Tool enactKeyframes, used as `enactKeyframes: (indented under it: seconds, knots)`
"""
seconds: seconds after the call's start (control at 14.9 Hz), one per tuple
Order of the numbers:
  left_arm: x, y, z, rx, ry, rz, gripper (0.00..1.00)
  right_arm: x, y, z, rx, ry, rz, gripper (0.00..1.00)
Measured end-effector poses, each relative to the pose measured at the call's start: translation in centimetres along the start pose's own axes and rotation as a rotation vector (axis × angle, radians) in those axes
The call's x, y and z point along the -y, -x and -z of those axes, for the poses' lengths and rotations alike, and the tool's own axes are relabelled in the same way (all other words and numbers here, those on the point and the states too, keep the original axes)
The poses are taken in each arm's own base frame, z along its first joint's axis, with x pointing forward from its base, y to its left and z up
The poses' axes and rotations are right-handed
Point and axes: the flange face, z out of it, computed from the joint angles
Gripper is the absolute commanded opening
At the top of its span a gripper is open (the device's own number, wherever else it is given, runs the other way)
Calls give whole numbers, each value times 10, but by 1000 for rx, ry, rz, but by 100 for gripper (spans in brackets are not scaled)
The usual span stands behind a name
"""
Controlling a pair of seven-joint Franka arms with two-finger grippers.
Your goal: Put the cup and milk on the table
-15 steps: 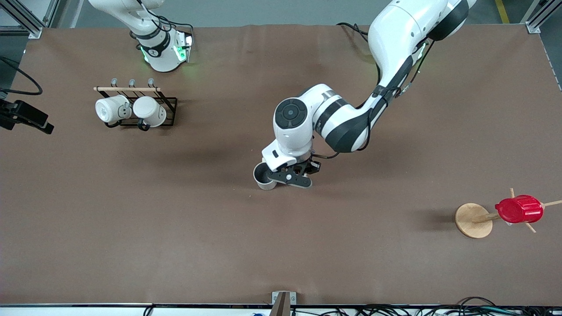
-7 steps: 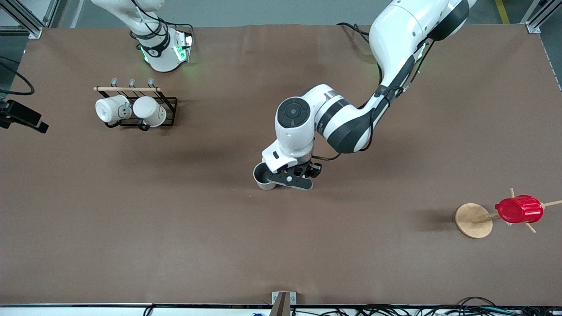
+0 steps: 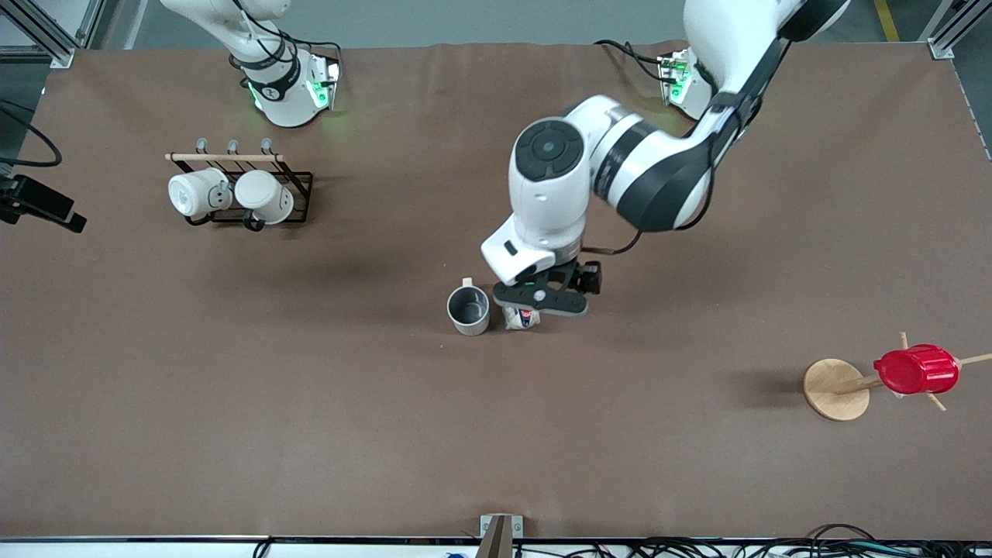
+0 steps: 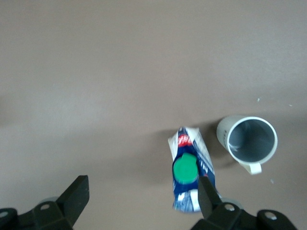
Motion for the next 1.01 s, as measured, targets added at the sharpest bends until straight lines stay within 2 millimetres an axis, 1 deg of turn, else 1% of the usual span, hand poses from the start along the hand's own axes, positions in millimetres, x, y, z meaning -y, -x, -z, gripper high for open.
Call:
enactKeyframes:
  seconds: [0.07,0.13,0.27,0.34,0.4,0.54,0.67,0.74,0.87,0.94,1.01]
  knots:
    - [13,-1,10,9,16,20,100,1,1,0,1,0,2,100]
    - [29,-2,16,11,15,30,100,3,1,0,1,0,5,100]
    - [57,-2,21,-9,4,25,100,4,2,0,1,0,7,100]
    - [70,0,24,-36,17,27,100,4,2,0,0,0,7,100]
    - [87,4,27,-64,36,32,100,3,1,0,-2,0,6,100]
    - [132,20,34,-109,63,25,100,3,1,0,-2,0,5,100]
    - [186,40,45,-119,91,54,100,3,1,0,-2,0,5,100]
    - [215,48,51,-113,119,98,100,3,1,0,-2,0,5,100]
    - [269,58,60,-94,166,155,100,3,1,0,-2,0,6,100]
    - [290,61,65,-88,173,155,100,3,1,0,-2,0,6,100]
    - [305,62,69,-78,173,148,100,3,1,0,-2,0,6,100]
